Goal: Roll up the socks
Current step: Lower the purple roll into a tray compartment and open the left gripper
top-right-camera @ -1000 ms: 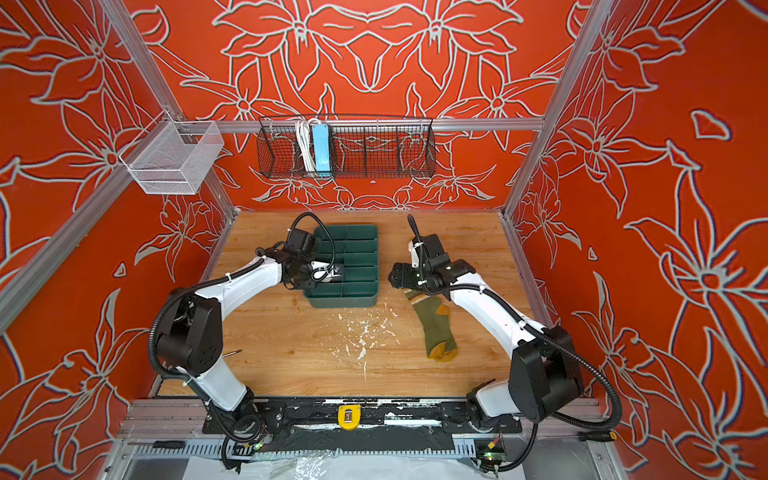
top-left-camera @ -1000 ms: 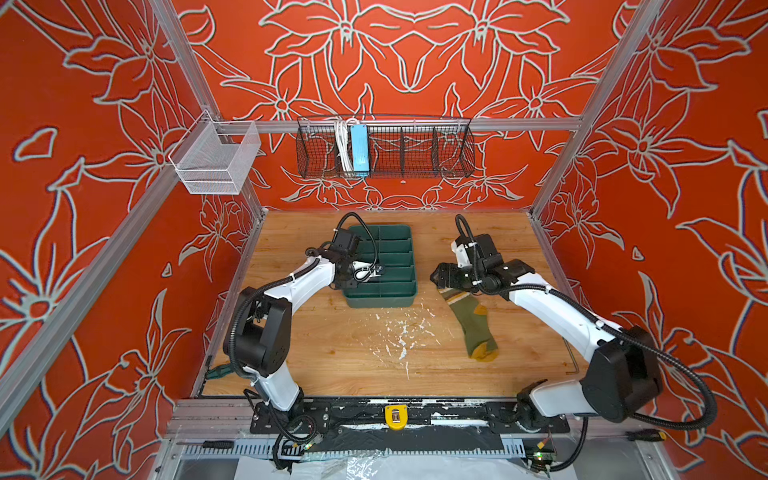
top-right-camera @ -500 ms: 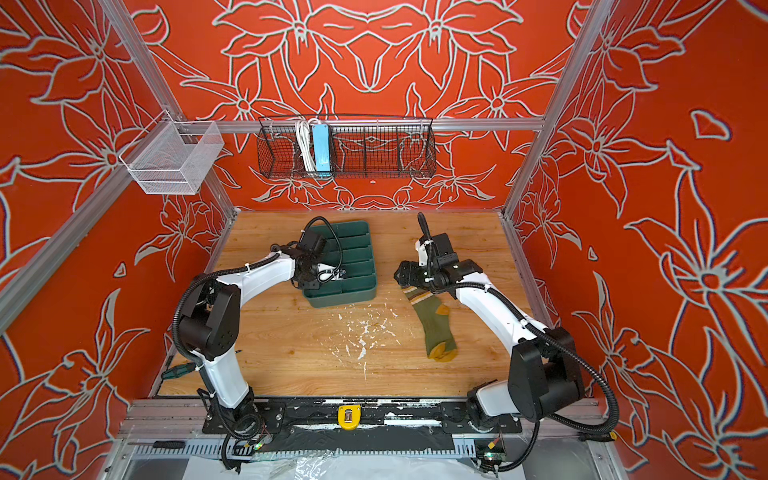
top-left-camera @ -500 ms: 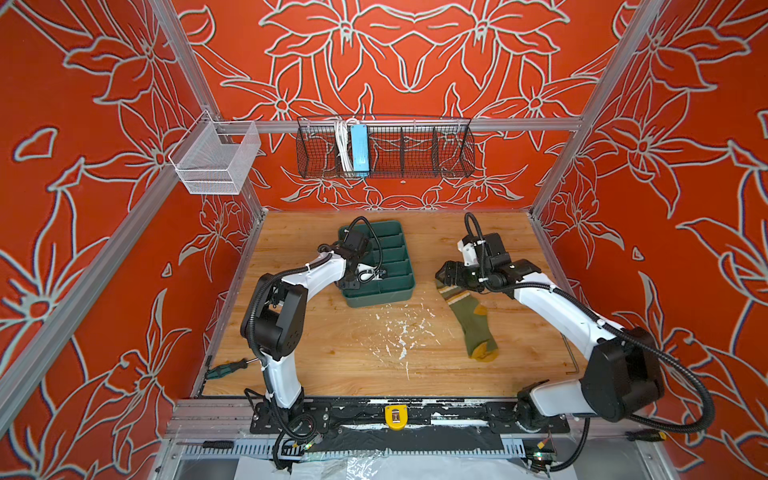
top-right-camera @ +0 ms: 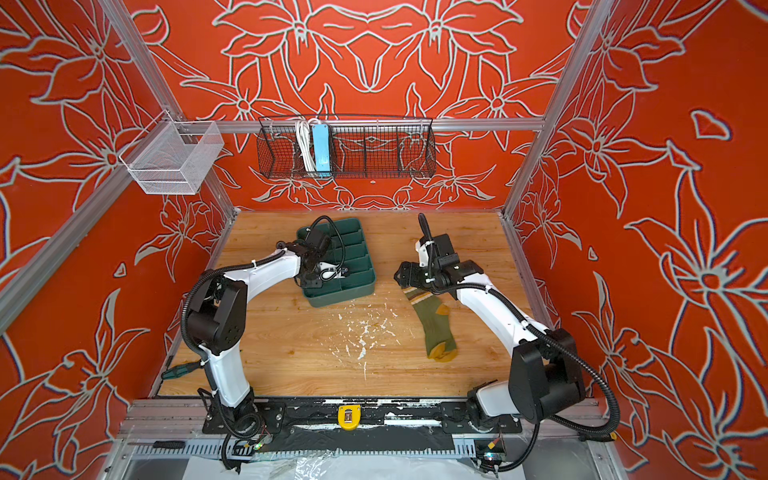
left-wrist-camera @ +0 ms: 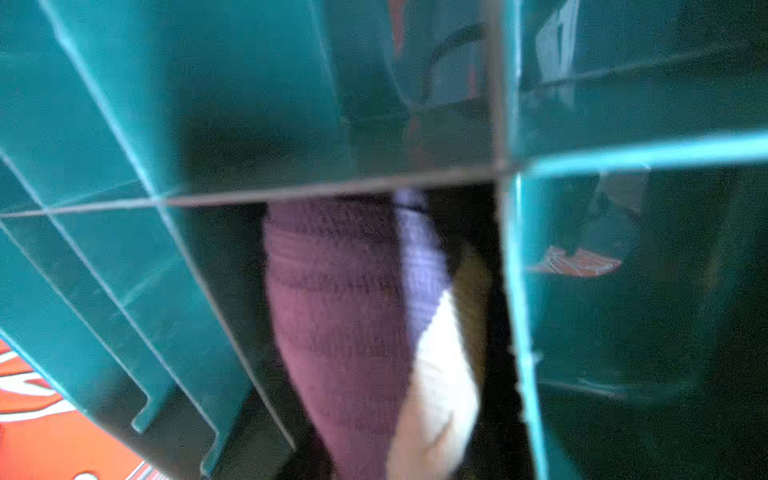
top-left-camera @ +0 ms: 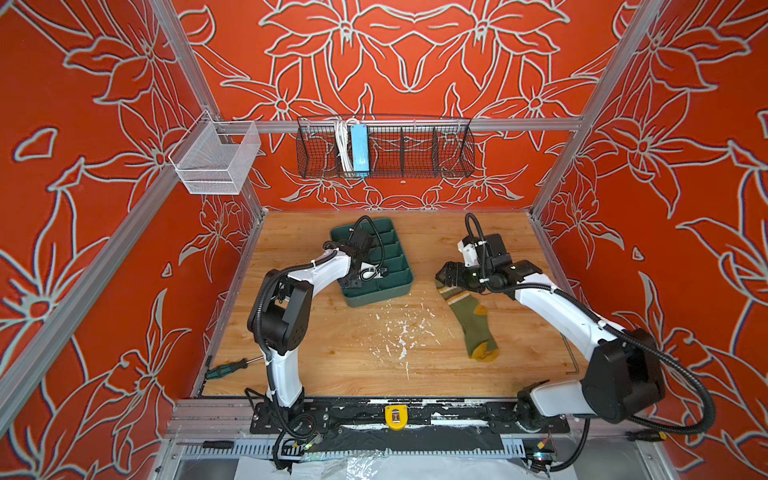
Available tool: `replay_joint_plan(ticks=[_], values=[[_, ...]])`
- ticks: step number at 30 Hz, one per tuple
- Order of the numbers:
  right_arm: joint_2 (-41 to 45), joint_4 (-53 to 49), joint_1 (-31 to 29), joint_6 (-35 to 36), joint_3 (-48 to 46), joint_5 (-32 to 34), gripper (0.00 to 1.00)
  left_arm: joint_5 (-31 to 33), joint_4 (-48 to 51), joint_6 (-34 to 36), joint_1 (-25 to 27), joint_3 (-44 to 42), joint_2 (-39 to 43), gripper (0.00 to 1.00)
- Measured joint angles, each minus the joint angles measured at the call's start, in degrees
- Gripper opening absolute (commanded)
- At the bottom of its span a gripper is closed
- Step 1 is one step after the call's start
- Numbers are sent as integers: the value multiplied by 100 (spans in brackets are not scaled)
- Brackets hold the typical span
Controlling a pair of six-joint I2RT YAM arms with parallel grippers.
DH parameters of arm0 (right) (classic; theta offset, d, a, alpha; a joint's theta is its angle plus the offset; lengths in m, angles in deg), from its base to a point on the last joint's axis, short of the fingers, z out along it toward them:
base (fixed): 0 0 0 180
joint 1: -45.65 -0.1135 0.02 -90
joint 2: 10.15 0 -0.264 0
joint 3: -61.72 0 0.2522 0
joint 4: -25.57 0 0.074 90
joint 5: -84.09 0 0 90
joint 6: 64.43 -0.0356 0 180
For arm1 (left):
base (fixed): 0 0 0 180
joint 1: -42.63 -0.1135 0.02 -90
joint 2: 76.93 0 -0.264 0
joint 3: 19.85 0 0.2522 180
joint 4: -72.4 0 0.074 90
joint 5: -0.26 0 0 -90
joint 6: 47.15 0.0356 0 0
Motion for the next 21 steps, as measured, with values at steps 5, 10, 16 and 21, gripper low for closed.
replay_joint_plan(ticks=[5,10,16,21], values=[[219,-2,11,-2,-92,7,84,-92,120,-61,15,133,13,60],[376,0,11,-7,-133,33,84,-245,227,-39,15,275,44,72],[387,0,11,-7,-136,61,84,-442,605,-31,28,354,39,78],[387,0,11,-7,-136,92,84,-490,960,68,50,614,46,88]])
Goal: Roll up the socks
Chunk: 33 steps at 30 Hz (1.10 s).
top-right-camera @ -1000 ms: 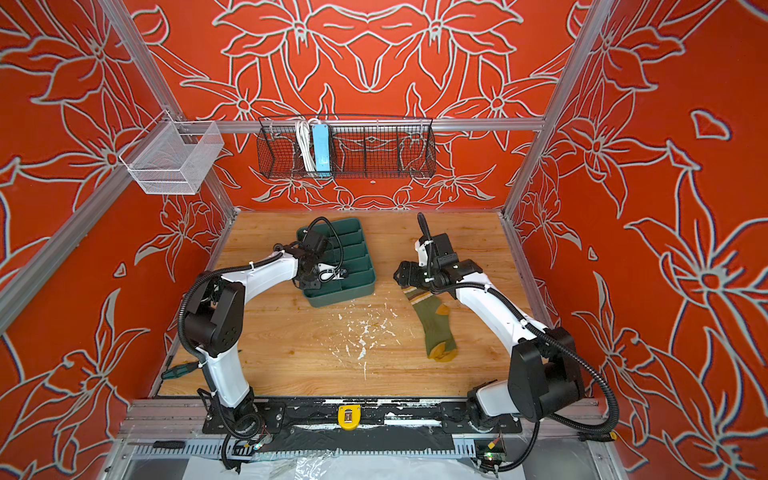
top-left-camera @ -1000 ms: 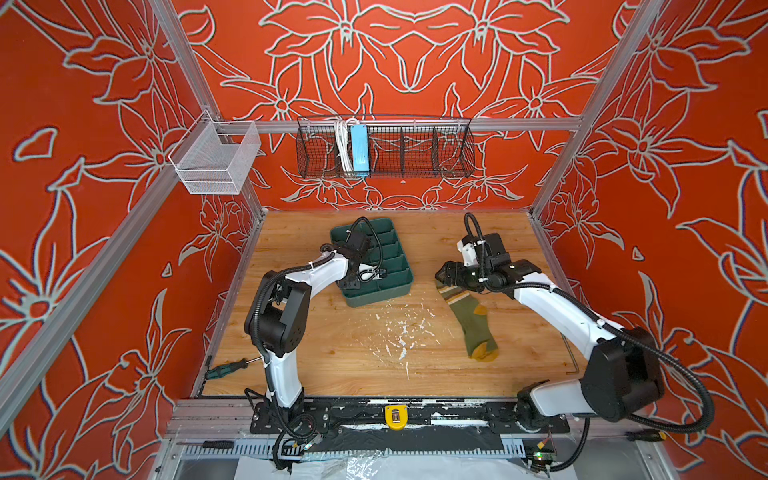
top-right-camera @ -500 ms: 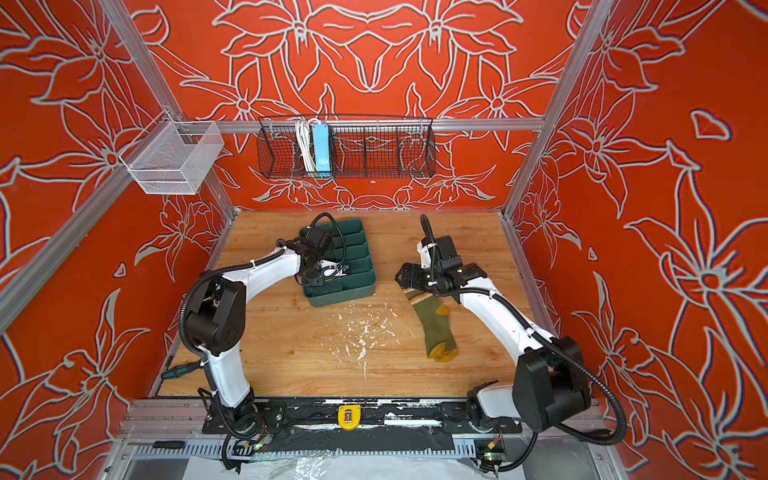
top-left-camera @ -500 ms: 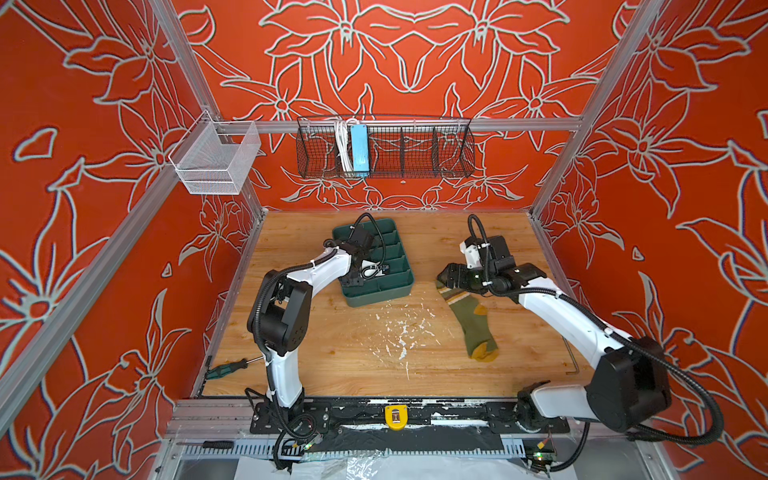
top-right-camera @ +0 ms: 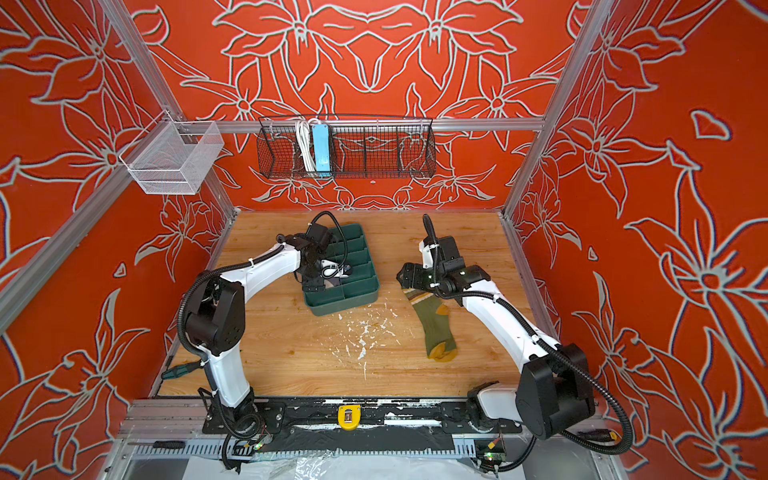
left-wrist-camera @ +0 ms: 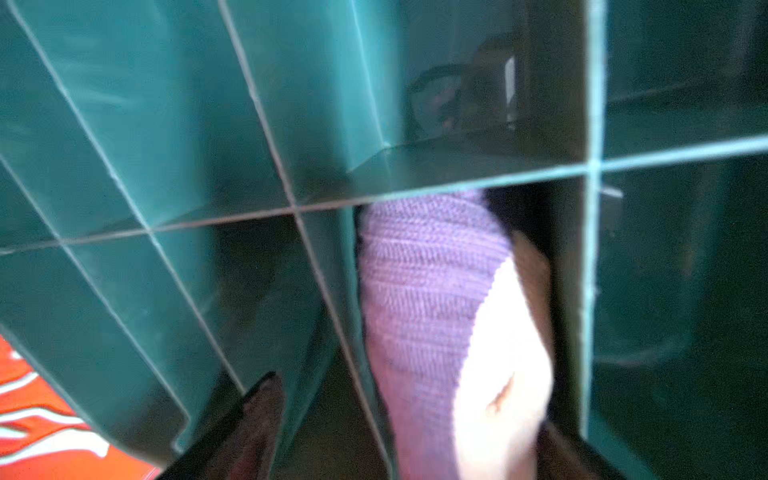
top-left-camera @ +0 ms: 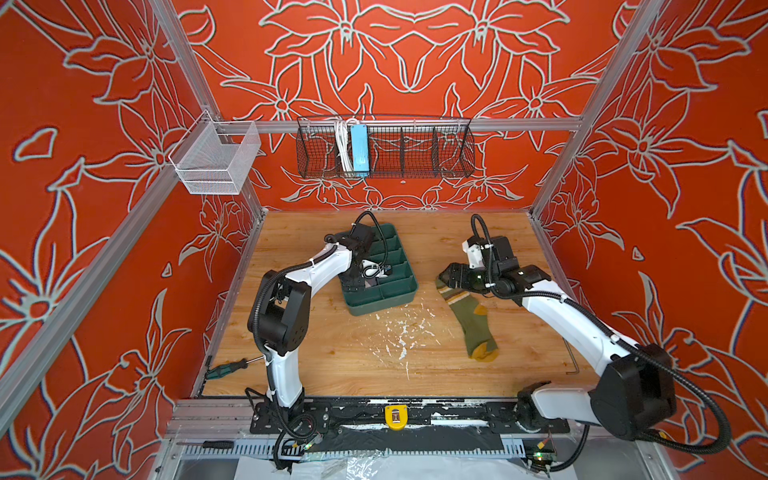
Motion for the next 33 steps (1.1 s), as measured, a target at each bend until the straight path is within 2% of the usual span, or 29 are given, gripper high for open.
replay_joint_plan(ticks=[6,13,15,18,21,23,26,30,31,33], values=[[-2,0,0,2,0,-2,84,7,352,160,2,221,269,98],[-13,0,0,2,2,-2,84,79,343,208,2,428,960,100],[-13,0,0,13,2,-11,84,79,118,59,2,426,1213,100],[-24,-13,0,103,28,-142,79,116,-540,-546,2,389,1733,100],[-111,-57,-46,251,175,-348,70,155,-1241,-1537,2,249,2332,100],[-162,-94,-129,365,289,-363,64,39,-1648,-2435,-7,-4,2848,100],[-160,-107,-262,411,358,-363,62,-450,-1993,-4085,-76,-531,3598,98],[-131,-175,-315,409,358,-251,63,-1062,-2199,-6328,-166,-1204,4190,100],[-103,-192,-315,402,356,-203,63,-1150,-2201,-7029,-175,-1394,4266,97],[-15,-203,-313,387,330,-105,63,-1207,-2153,-8349,-186,-1735,4312,84]])
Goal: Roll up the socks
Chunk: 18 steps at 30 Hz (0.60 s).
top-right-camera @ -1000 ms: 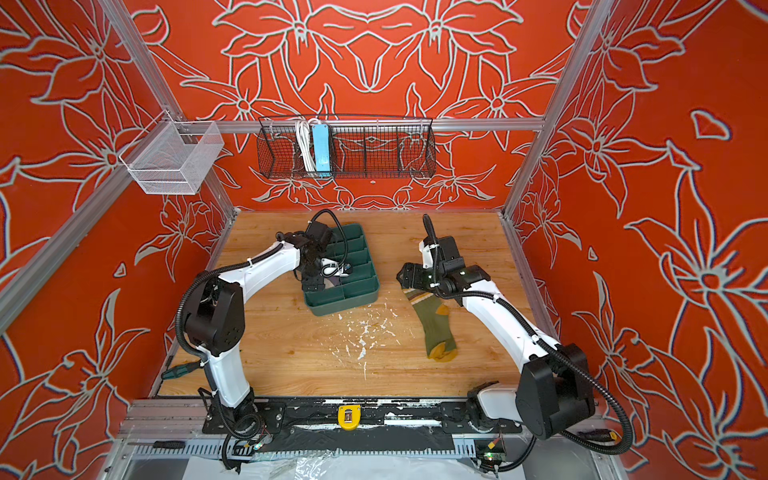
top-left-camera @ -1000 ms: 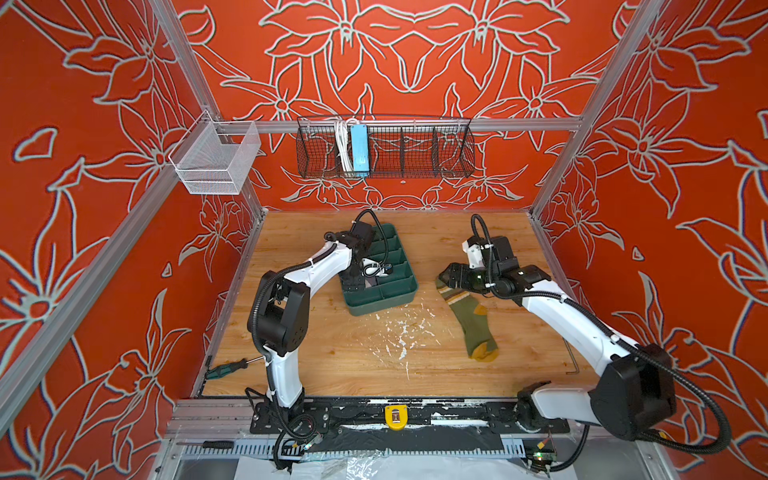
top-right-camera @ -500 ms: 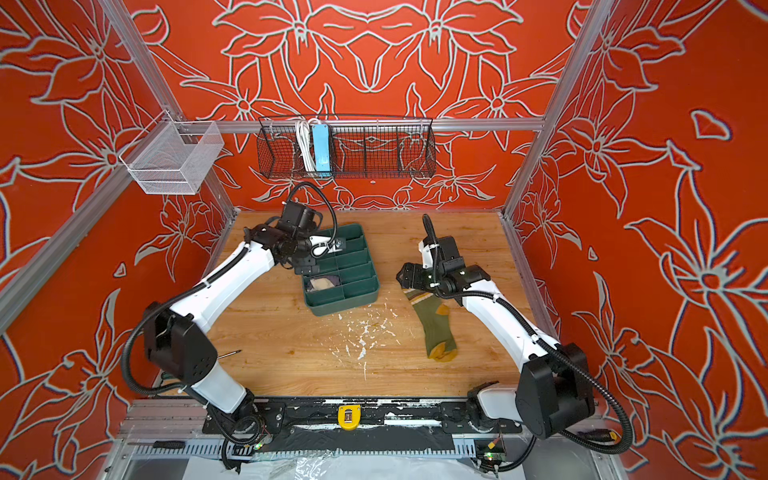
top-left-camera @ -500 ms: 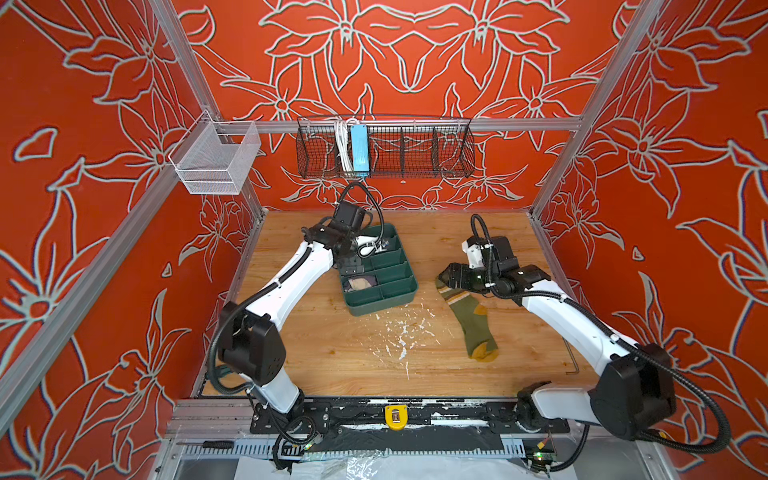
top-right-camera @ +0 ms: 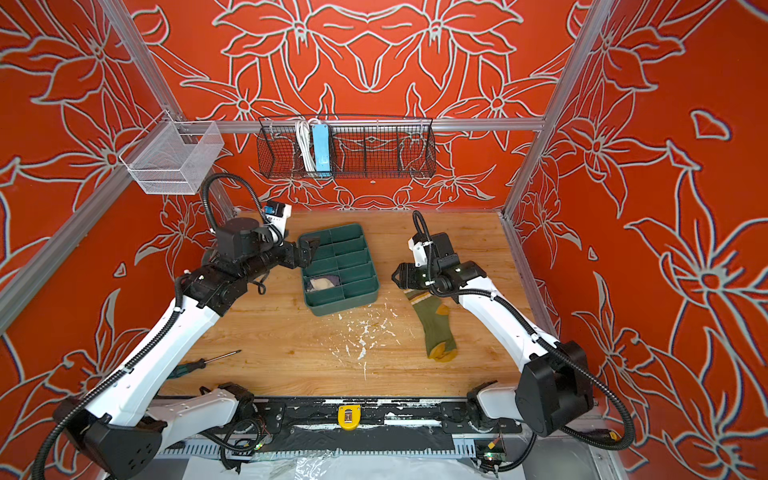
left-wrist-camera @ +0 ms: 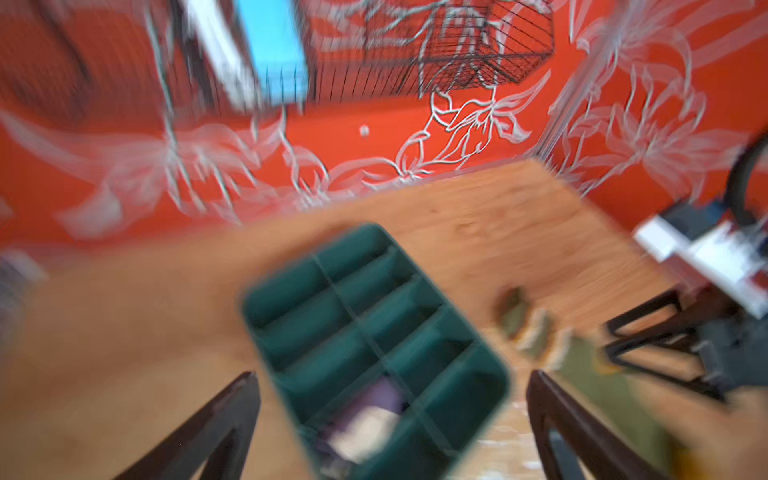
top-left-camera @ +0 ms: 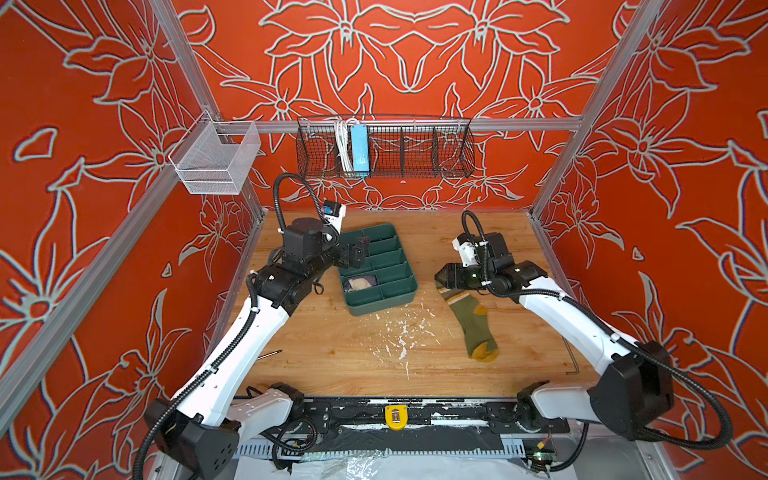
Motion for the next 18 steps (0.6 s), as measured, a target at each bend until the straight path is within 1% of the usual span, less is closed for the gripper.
replay_joint_plan(ticks=[2,4,5,7,11,14,18], values=[[151,7,4,-39,-111,111,64,4,208,-1178,52,-315,-46,82],[295,11,4,-79,-260,175,65,90,446,-2020,199,-538,-160,81],[367,13,4,-118,-358,197,65,181,603,-2420,345,-603,-280,81],[455,31,4,-168,-522,225,65,273,798,-2942,621,-616,-544,80],[496,39,4,-216,-780,243,65,468,1091,-3639,999,-297,-1279,80],[498,68,4,-227,-909,260,65,758,1191,-3952,1082,11,-1744,80],[498,79,4,-232,-975,267,65,1349,1303,-4310,1086,232,-2190,81]])
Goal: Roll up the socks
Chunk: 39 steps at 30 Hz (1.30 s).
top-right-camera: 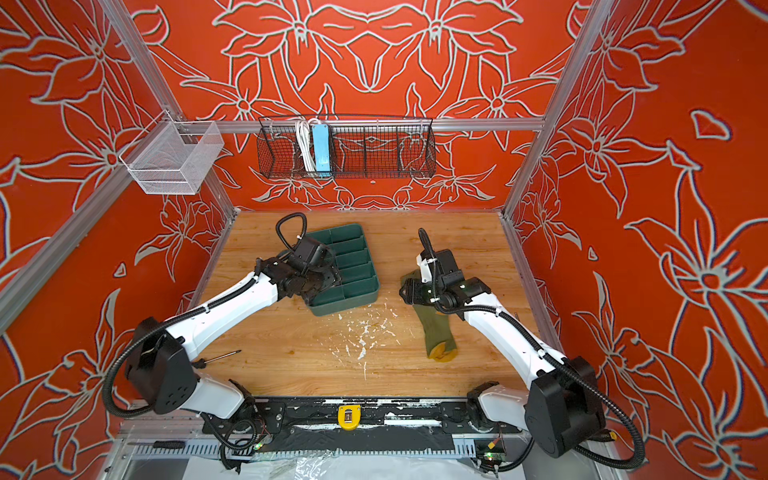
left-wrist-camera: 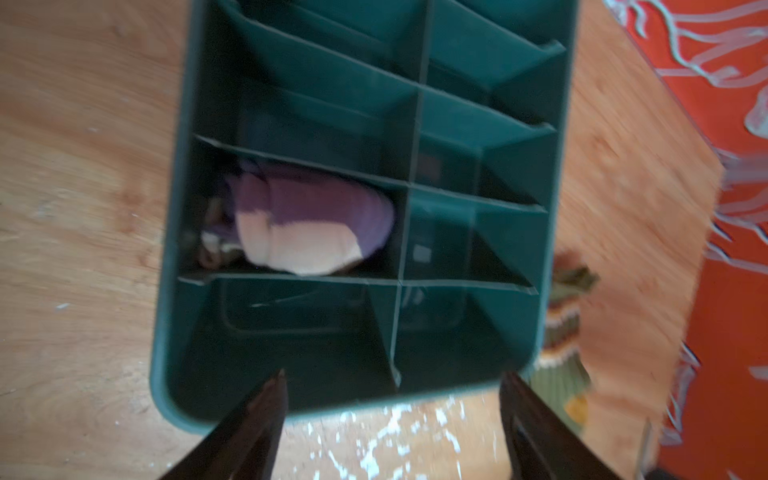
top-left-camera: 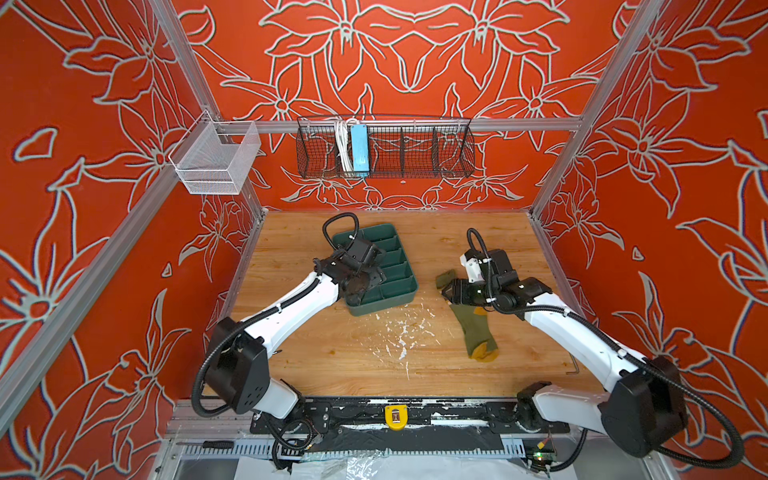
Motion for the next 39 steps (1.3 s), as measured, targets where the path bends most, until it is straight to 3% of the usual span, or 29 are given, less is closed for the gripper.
replay_joint_plan(ticks=[7,15,20,23,26,32,39], values=[[-13,55,0,22,-2,17,65,570,37,-142,-2,149,-772,83],[-269,79,0,48,35,7,65,669,-216,-144,-131,177,-1539,84],[-317,52,0,85,184,4,65,586,-162,-33,-199,269,-1615,85],[-356,20,0,92,280,2,66,586,-66,328,-234,498,-1738,88],[-391,-7,0,98,345,4,69,581,170,848,-247,916,-1805,98],[-520,-26,0,107,562,17,74,599,525,1836,-203,1808,-1587,98],[-1493,81,-13,-37,1445,-72,72,575,708,2682,-192,1808,-645,98]])
